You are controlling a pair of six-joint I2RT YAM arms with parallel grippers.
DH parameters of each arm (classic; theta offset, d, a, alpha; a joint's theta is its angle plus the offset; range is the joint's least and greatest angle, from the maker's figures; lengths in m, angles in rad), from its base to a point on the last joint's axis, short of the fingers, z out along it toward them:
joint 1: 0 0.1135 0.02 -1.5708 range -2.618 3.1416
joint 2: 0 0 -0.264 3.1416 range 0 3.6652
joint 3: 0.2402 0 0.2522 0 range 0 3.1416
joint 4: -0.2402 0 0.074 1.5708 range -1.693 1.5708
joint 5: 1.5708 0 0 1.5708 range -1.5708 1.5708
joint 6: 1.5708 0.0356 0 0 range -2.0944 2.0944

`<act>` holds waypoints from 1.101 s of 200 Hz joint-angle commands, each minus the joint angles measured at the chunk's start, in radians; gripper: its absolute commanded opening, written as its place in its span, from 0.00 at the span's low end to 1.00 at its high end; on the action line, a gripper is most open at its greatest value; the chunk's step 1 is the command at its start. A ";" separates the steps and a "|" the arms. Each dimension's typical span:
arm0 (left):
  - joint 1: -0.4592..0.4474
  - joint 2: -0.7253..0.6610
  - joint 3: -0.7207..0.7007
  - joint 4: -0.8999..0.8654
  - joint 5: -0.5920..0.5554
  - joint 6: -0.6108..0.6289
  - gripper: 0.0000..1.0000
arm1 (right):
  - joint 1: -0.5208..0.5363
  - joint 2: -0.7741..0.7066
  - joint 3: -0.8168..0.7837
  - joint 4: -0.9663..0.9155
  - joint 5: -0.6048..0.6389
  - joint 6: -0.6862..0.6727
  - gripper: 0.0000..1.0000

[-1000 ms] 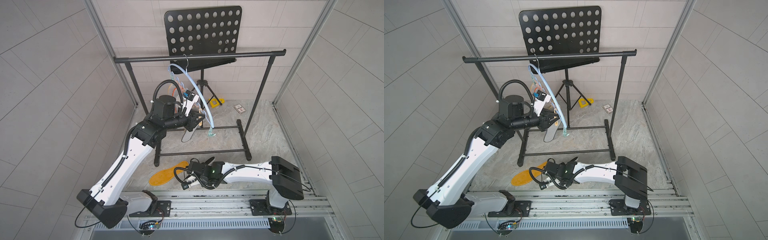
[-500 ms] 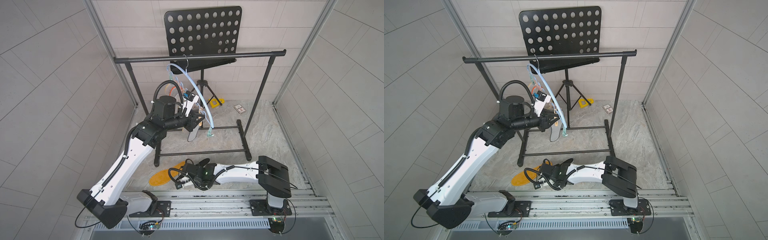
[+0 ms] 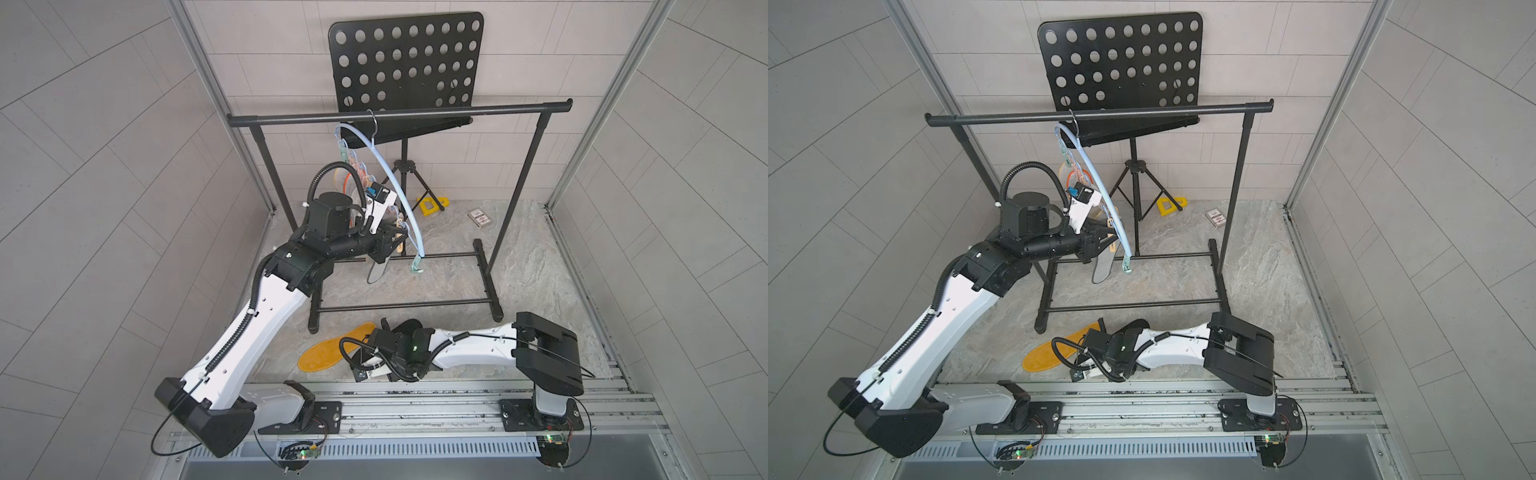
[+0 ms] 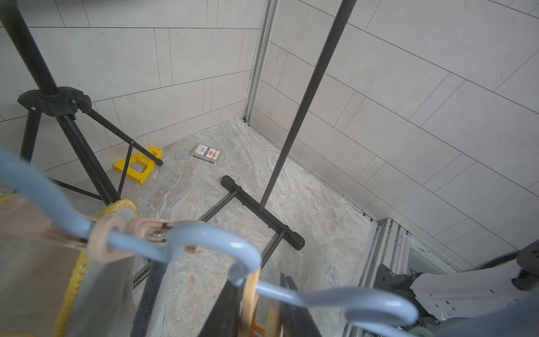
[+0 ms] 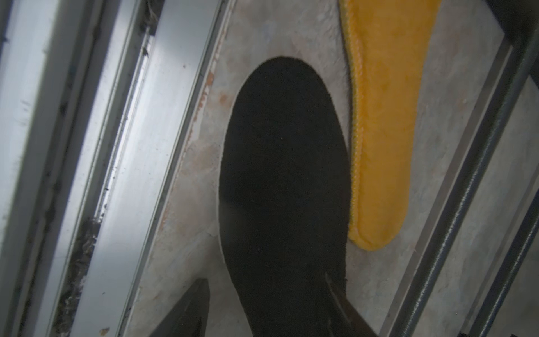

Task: Take the shoe insoles off the hanger
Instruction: Place the insole at the center of the board, then remove the insole from the hanger.

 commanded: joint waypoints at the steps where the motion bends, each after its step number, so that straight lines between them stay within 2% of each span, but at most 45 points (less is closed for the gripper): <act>1: -0.001 -0.015 -0.014 -0.005 -0.002 0.008 0.23 | -0.004 -0.045 -0.008 -0.026 -0.026 0.044 0.63; 37: 0.000 -0.016 -0.017 -0.007 -0.004 0.008 0.23 | -0.014 -0.144 -0.031 -0.056 -0.074 0.098 0.63; 68: -0.001 -0.018 -0.026 -0.004 -0.009 0.008 0.23 | -0.069 -0.344 -0.108 -0.033 -0.129 0.277 0.63; 104: -0.002 -0.012 -0.020 -0.004 -0.006 0.006 0.23 | -0.119 -0.592 -0.254 -0.063 -0.106 0.376 0.62; 130: 0.000 -0.014 -0.026 -0.004 -0.010 0.008 0.23 | -0.206 -0.840 -0.388 -0.039 -0.075 0.487 0.64; 151: 0.000 -0.011 -0.028 -0.010 -0.015 0.009 0.23 | -0.331 -1.053 -0.507 -0.004 -0.167 0.539 0.68; 169: -0.001 -0.008 -0.031 -0.014 -0.014 0.011 0.23 | -0.407 -1.195 -0.591 0.000 -0.180 0.579 0.71; 194: 0.000 -0.005 -0.034 -0.014 -0.017 0.012 0.23 | -0.502 -1.321 -0.652 -0.051 -0.224 0.583 0.72; 220: -0.001 0.004 -0.031 -0.014 -0.014 0.012 0.23 | -0.563 -1.369 -0.669 -0.089 -0.234 0.587 0.74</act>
